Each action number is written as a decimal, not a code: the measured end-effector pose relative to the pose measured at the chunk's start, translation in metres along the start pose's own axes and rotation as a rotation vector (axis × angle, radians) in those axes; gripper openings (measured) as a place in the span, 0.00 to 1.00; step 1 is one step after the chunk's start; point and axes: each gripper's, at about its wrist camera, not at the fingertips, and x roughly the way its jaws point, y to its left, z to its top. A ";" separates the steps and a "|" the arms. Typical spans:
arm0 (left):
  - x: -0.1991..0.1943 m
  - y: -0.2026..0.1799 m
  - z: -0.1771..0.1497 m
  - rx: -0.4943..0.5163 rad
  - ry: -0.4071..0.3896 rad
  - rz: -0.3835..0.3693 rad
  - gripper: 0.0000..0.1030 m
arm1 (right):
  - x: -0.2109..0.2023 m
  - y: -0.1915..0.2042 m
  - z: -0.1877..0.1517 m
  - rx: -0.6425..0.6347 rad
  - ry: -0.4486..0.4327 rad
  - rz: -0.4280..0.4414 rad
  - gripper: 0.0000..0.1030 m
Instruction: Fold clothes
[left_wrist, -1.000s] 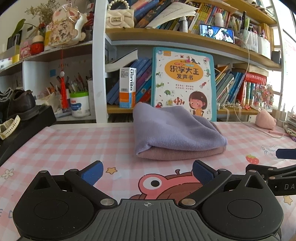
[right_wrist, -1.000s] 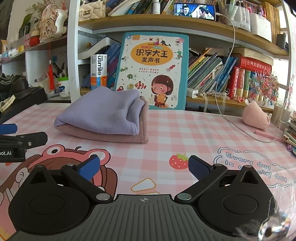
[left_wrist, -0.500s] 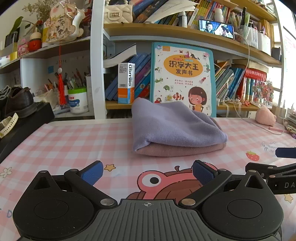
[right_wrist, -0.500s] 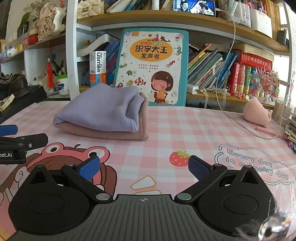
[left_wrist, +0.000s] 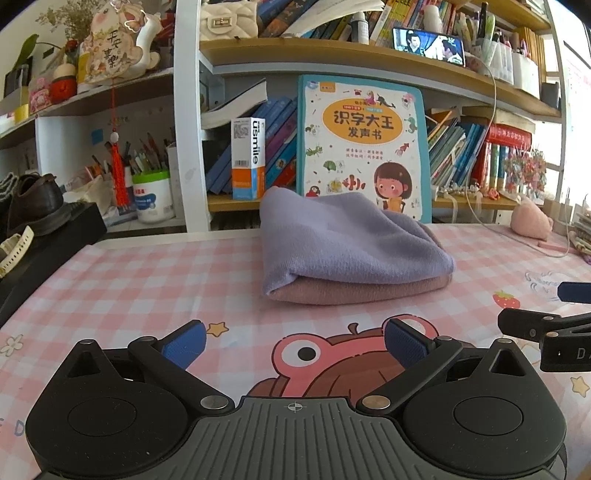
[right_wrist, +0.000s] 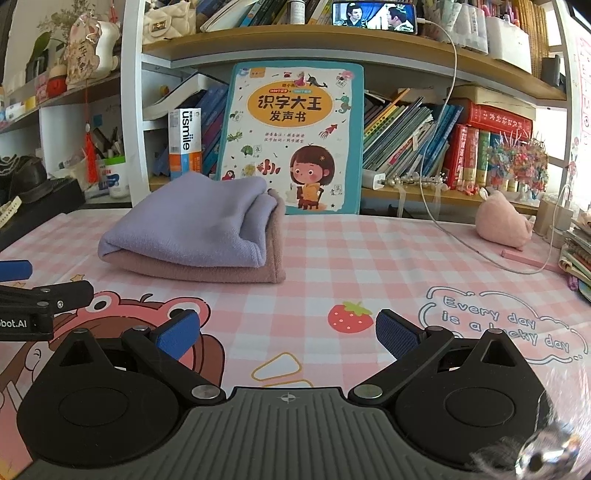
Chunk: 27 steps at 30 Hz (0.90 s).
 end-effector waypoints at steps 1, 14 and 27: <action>0.000 0.000 0.000 0.003 0.000 0.001 1.00 | 0.000 0.000 0.000 -0.001 0.001 0.001 0.99; -0.001 -0.001 -0.001 0.007 -0.009 -0.005 1.00 | 0.001 0.000 0.001 0.000 0.006 0.001 0.99; 0.000 0.000 -0.001 -0.004 -0.002 -0.010 1.00 | 0.000 0.001 -0.001 -0.001 0.007 -0.002 0.99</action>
